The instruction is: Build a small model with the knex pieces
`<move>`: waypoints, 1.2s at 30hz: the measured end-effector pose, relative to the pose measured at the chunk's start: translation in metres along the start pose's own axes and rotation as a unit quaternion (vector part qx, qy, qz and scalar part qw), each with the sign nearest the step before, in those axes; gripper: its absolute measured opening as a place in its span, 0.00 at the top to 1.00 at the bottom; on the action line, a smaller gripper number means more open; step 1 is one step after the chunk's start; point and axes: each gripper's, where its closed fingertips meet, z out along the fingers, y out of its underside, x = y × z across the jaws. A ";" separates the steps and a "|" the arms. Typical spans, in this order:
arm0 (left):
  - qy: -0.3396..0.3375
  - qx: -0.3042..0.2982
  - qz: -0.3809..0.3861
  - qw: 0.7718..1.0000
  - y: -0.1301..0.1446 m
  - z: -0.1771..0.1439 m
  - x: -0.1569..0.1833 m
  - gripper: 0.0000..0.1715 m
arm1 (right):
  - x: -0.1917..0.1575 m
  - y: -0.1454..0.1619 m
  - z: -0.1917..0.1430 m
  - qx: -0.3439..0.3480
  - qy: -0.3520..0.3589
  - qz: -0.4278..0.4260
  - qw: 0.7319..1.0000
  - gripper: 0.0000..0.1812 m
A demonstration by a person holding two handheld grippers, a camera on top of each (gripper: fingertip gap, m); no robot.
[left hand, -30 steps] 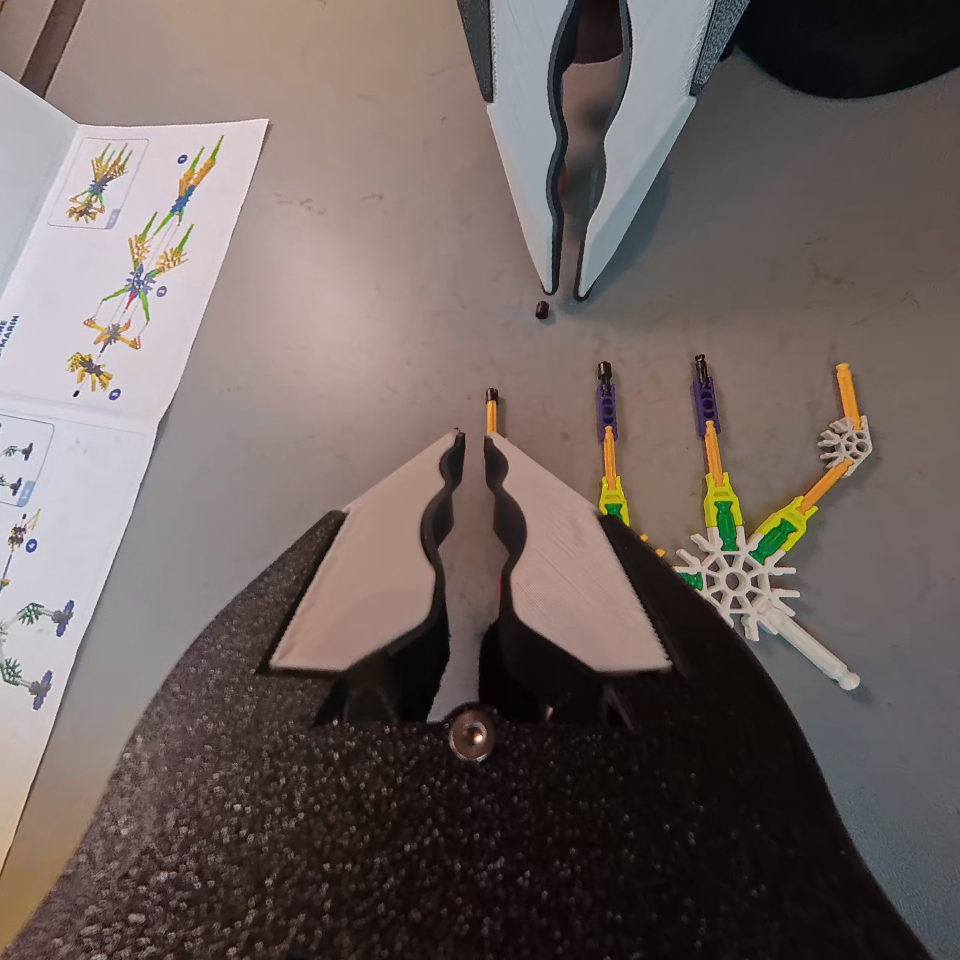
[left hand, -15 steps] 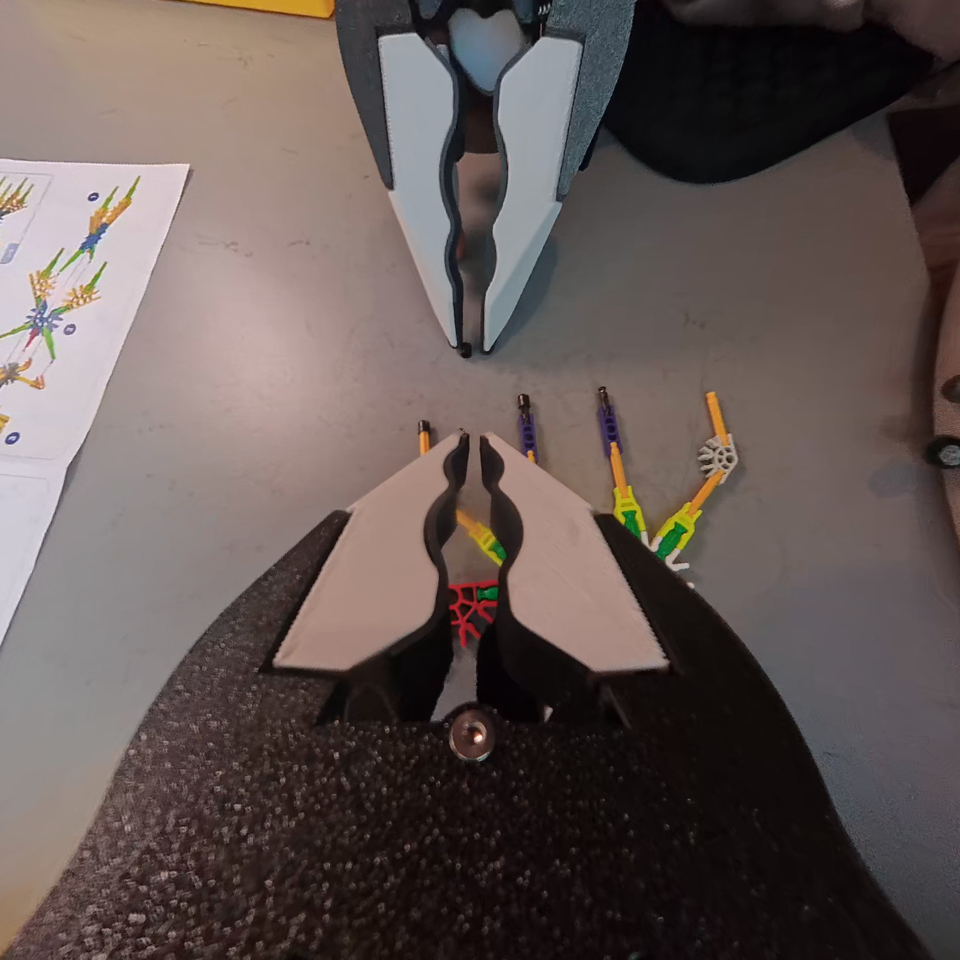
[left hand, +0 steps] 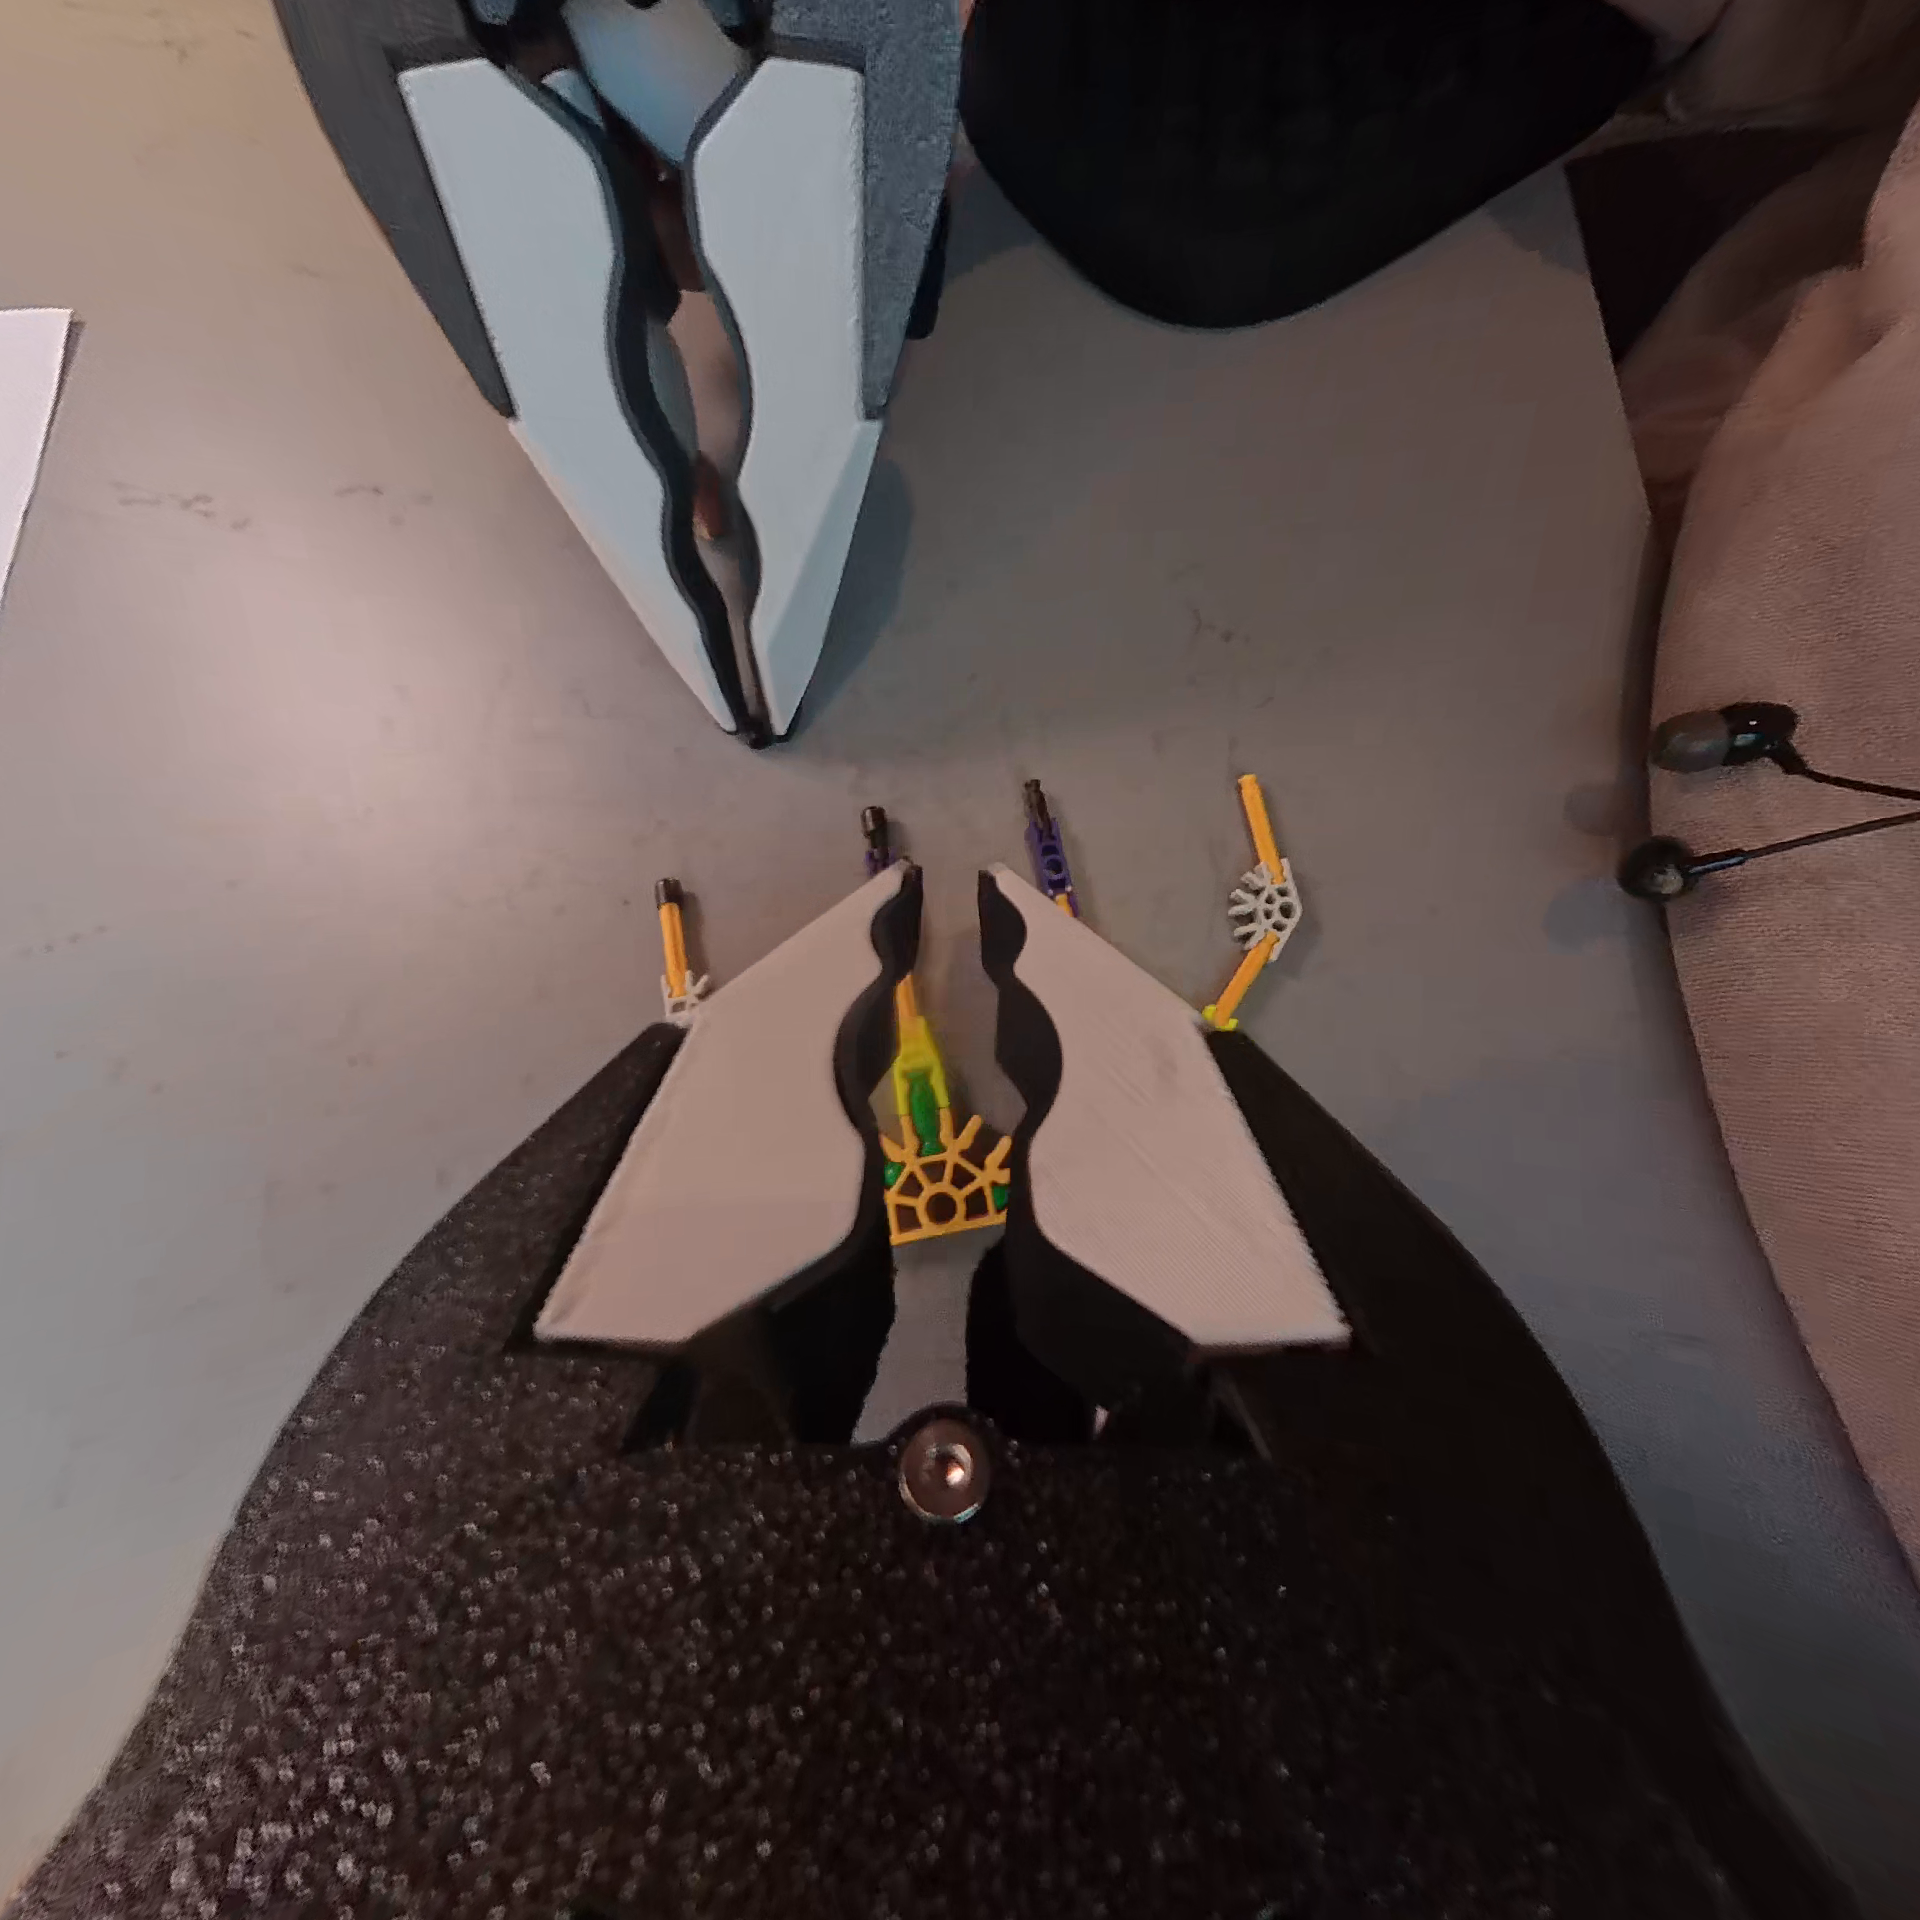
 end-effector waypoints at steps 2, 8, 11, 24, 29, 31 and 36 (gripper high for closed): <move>0.009 -0.021 0.008 1.000 0.001 0.002 0.011 0.95 | 0.000 0.000 0.000 0.001 -0.001 -0.005 1.000 0.98; 0.018 -0.068 -0.007 0.997 0.013 0.011 0.020 0.95 | -0.024 0.002 -0.005 0.004 -0.038 -0.024 0.999 0.98; 0.013 -0.079 -0.008 0.997 0.016 0.014 0.020 0.96 | -0.037 0.000 -0.008 0.009 -0.048 -0.029 0.998 0.98; 0.001 -0.072 -0.018 0.997 0.012 0.018 0.017 0.97 | -0.058 -0.003 0.002 -0.014 -0.038 -0.052 0.998 0.98; -0.009 -0.077 -0.030 0.997 0.012 0.019 0.017 0.97 | -0.058 -0.003 0.002 -0.006 -0.021 -0.034 0.999 0.98; -0.011 -0.077 -0.040 0.996 0.011 0.019 0.017 0.97 | -0.058 -0.003 0.002 -0.006 -0.013 -0.032 0.999 0.98; -0.017 -0.076 -0.052 0.996 0.011 0.020 0.017 0.97 | -0.058 -0.003 0.002 -0.003 0.004 -0.022 1.000 0.98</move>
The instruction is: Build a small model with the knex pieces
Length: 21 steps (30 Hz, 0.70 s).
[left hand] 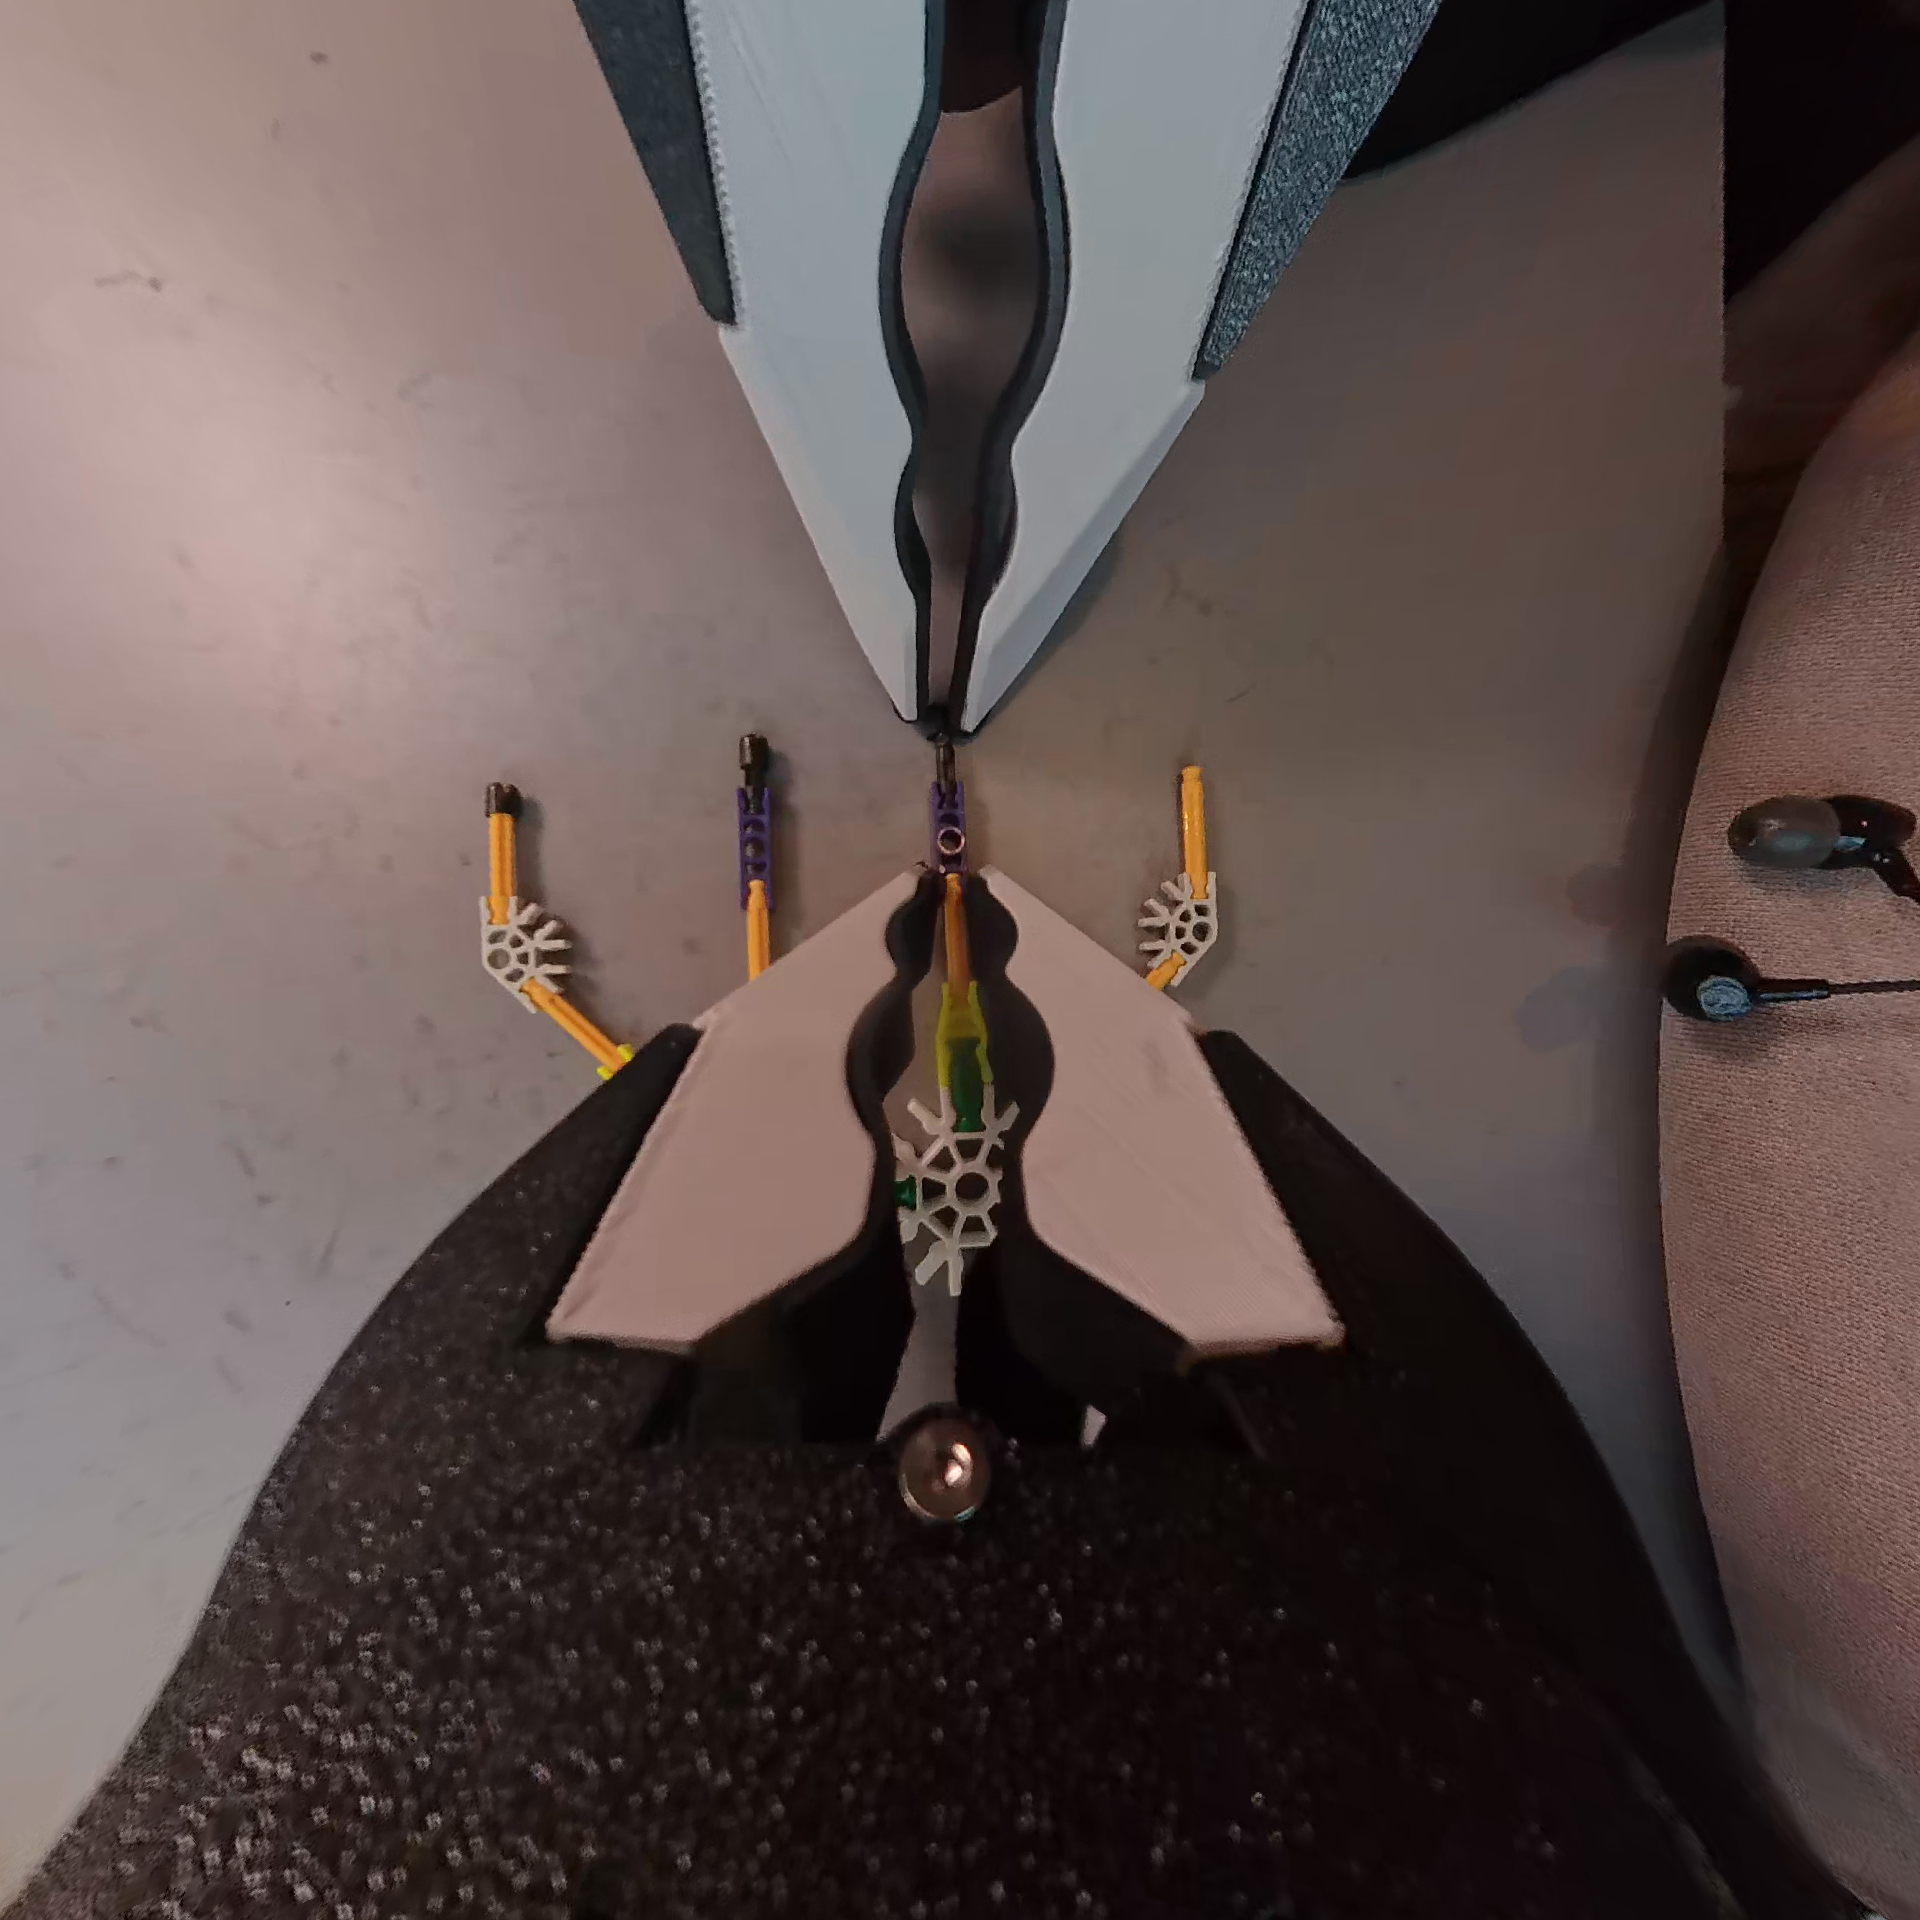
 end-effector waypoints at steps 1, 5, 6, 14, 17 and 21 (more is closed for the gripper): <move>-0.002 0.000 -0.002 1.000 0.000 0.000 0.000 0.97 | 0.000 0.000 0.000 0.001 0.004 0.001 1.000 0.98; -0.004 -0.001 -0.009 1.000 0.000 0.000 0.000 0.98 | 0.000 0.000 0.000 0.005 0.019 -0.005 1.000 0.98; -0.005 -0.001 -0.009 1.000 0.000 0.000 0.000 0.98 | 0.000 0.000 0.000 0.005 0.022 -0.007 1.000 0.98; -0.010 0.000 -0.010 1.000 -0.002 0.002 0.000 0.98 | 0.000 -0.001 0.000 0.001 0.029 -0.007 1.000 0.98; -0.015 0.002 -0.001 1.000 -0.003 0.002 0.000 0.98 | 0.000 -0.001 0.001 -0.003 0.032 -0.008 0.999 0.99; -0.023 0.015 0.018 0.999 -0.003 0.002 0.000 0.98 | -0.001 -0.002 0.002 -0.004 0.041 -0.008 0.999 0.99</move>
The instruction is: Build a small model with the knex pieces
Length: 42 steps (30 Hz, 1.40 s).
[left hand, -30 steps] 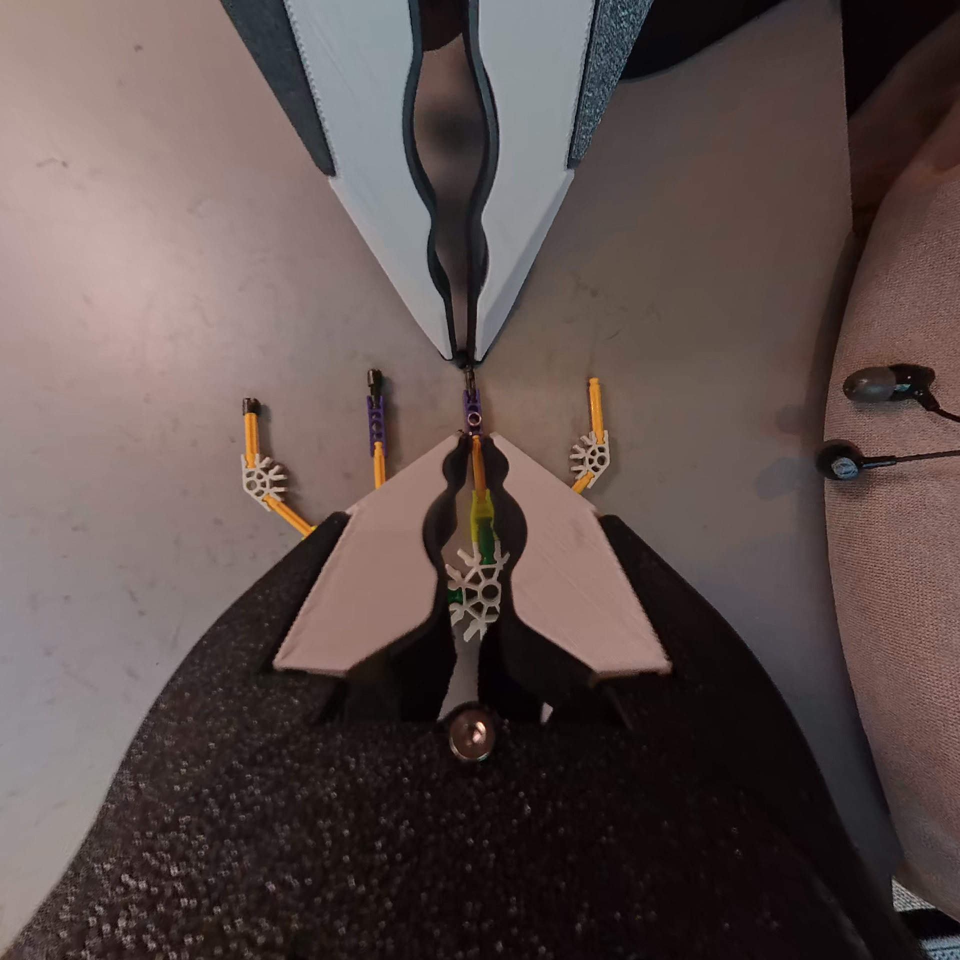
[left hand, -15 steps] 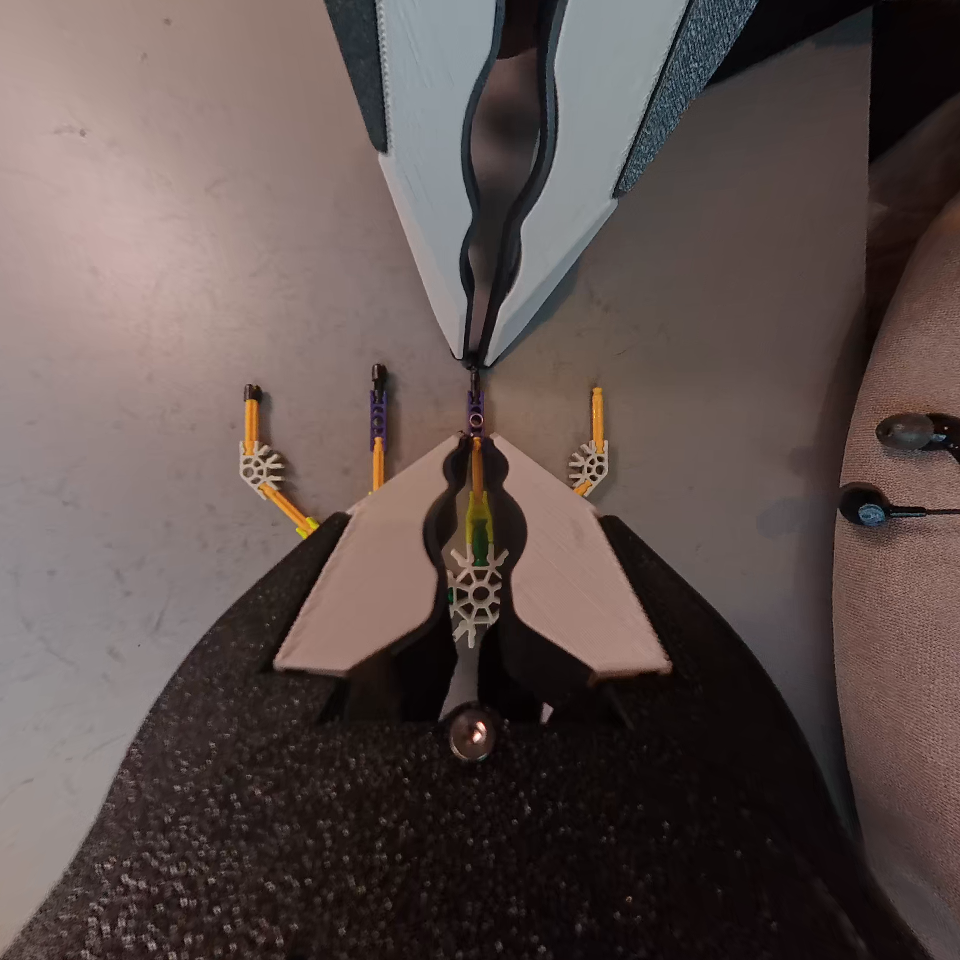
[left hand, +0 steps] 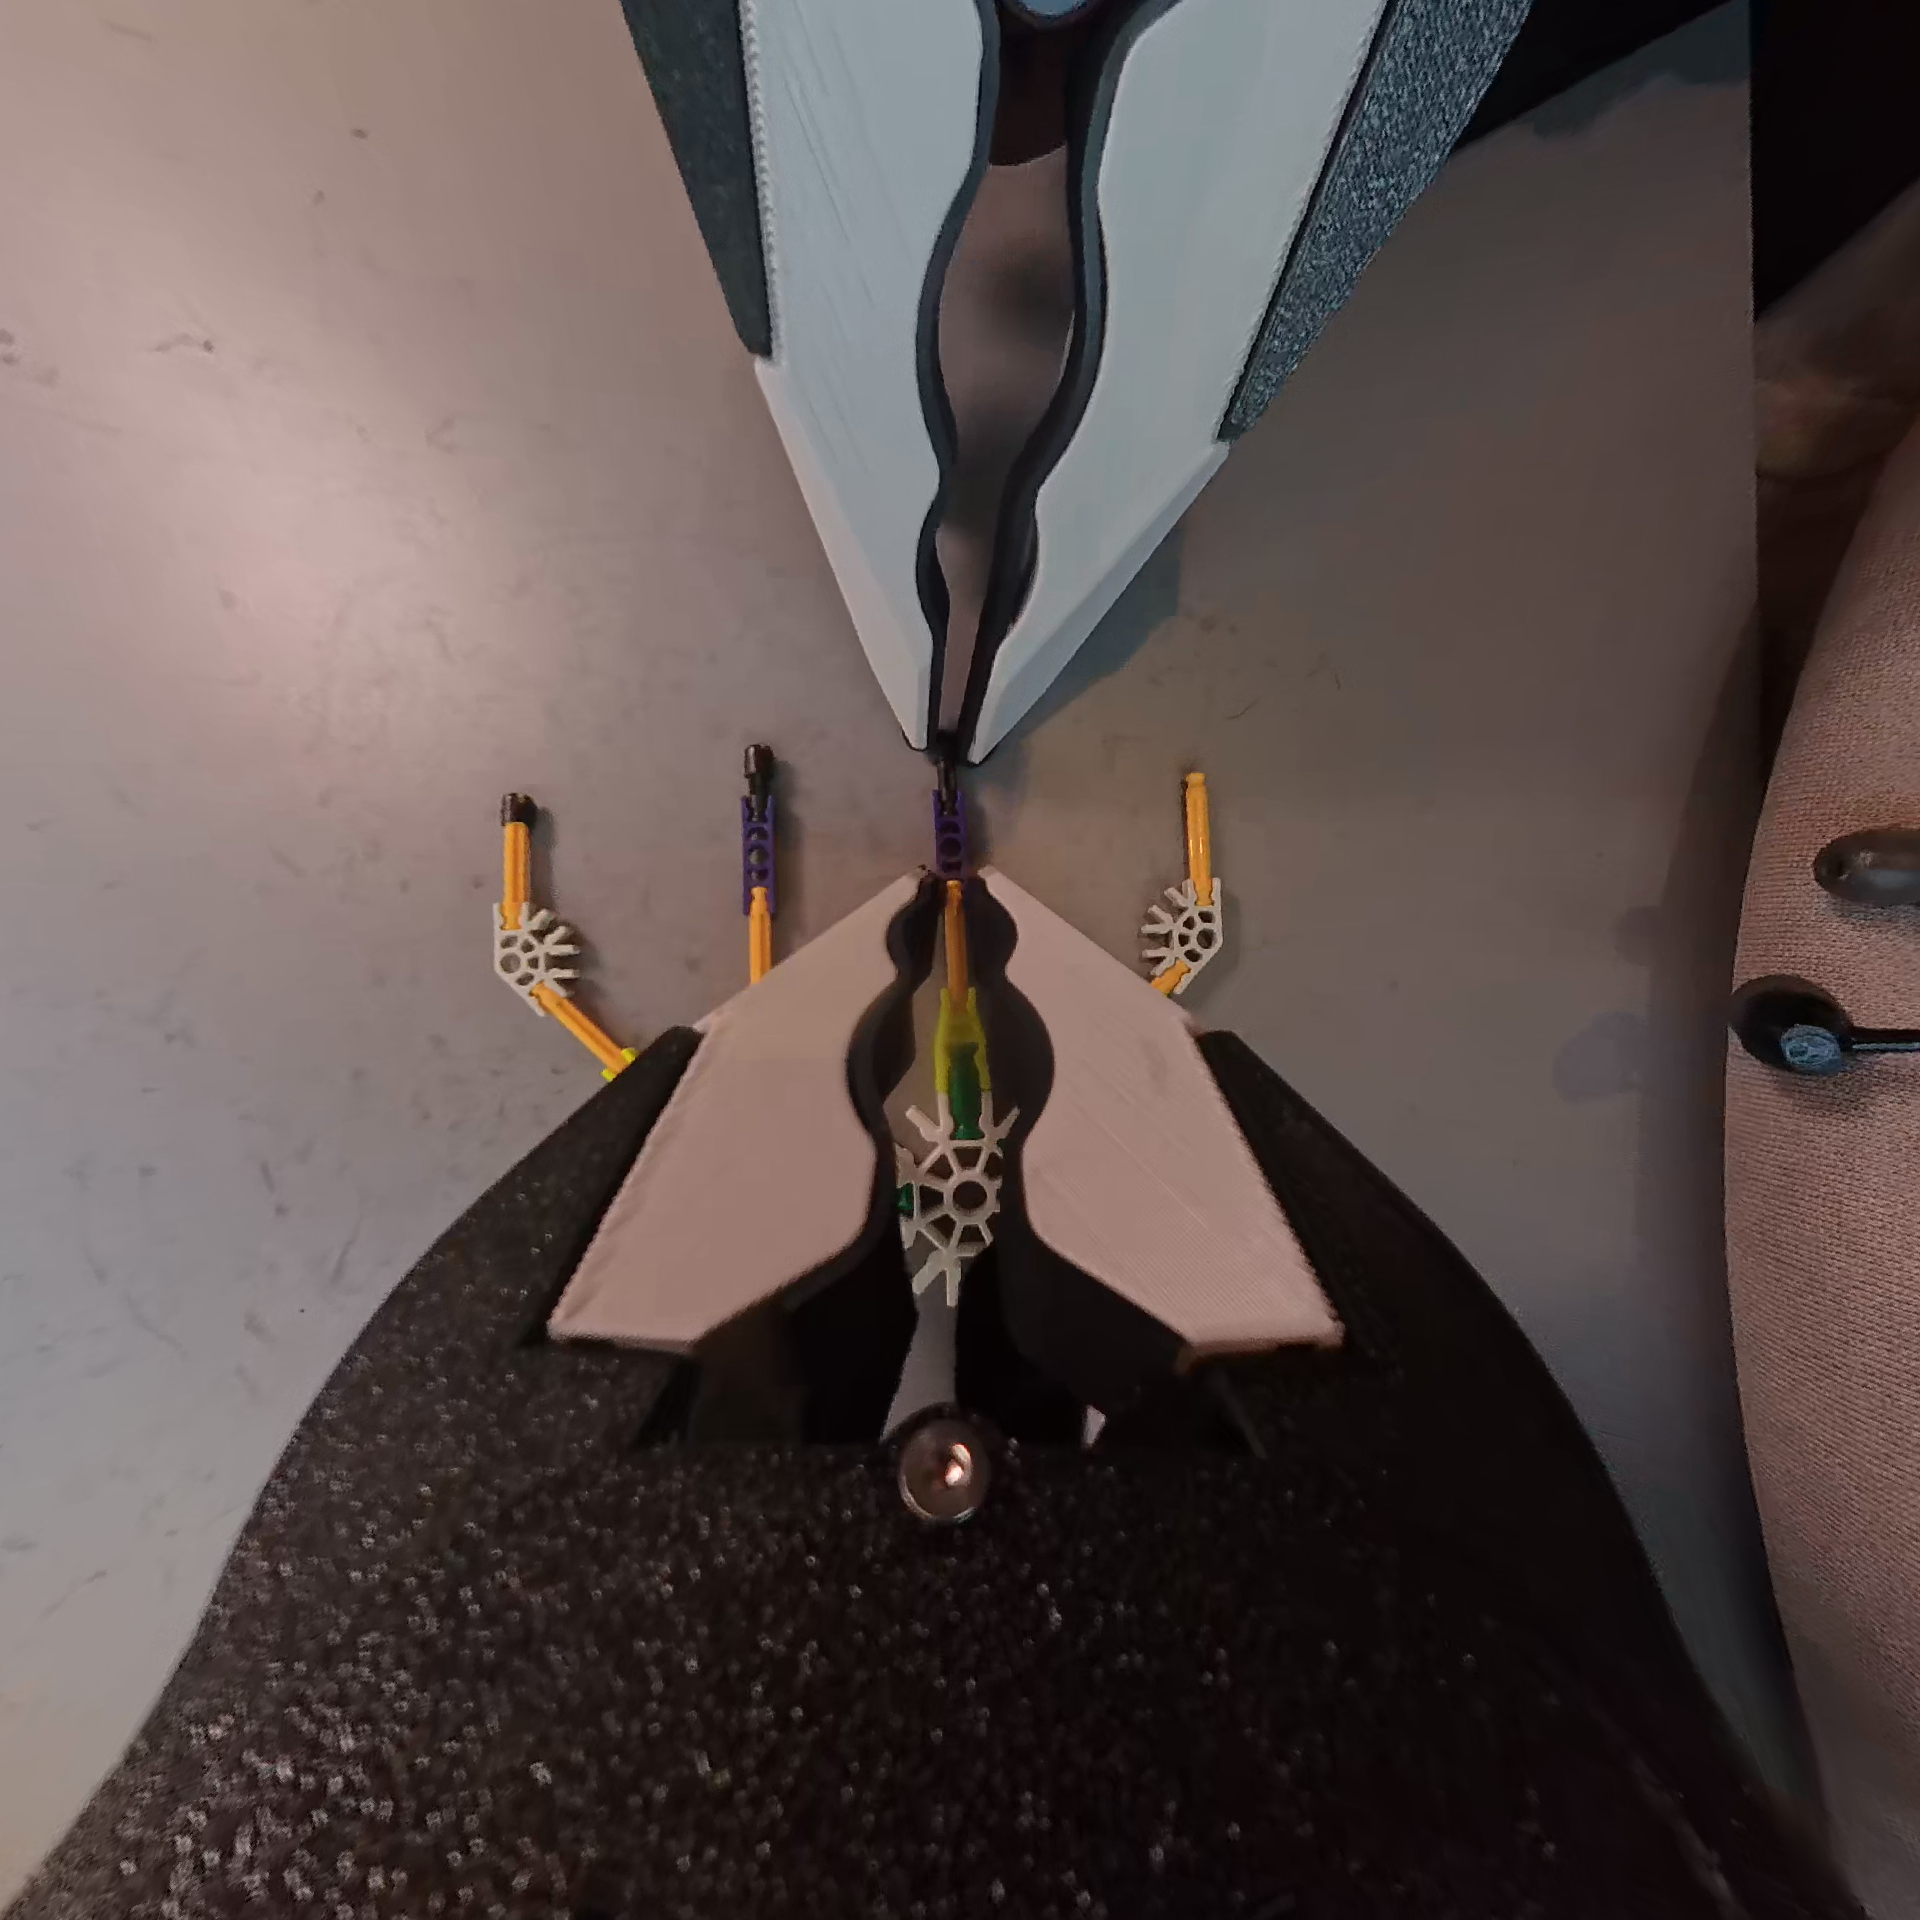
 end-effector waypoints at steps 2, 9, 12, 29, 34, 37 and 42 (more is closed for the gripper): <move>-0.003 0.005 0.006 1.000 0.000 0.000 0.000 0.98 | 0.000 -0.001 0.000 -0.003 0.002 0.000 1.000 0.99; -0.007 0.007 0.012 1.000 0.000 0.000 0.000 0.98 | -0.001 -0.001 0.001 -0.008 0.000 0.006 1.000 0.99; -0.003 0.007 0.010 1.000 0.000 0.000 0.000 0.98 | 0.000 0.000 0.001 -0.006 -0.003 0.014 1.000 0.98; -0.008 0.006 0.016 1.000 0.001 -0.001 0.000 0.97 | -0.001 0.005 -0.004 -0.017 -0.044 0.028 0.998 1.00; -0.007 0.011 0.022 1.000 0.001 0.000 0.000 0.98 | -0.001 0.005 -0.003 -0.027 -0.049 0.019 0.998 1.00; -0.004 0.014 0.024 1.000 0.000 0.000 0.000 0.98 | -0.002 0.003 -0.003 -0.023 -0.052 0.010 0.998 1.00; -0.003 0.016 0.031 0.999 -0.001 0.000 0.001 0.98 | -0.002 0.003 -0.002 -0.009 -0.055 0.003 0.998 1.00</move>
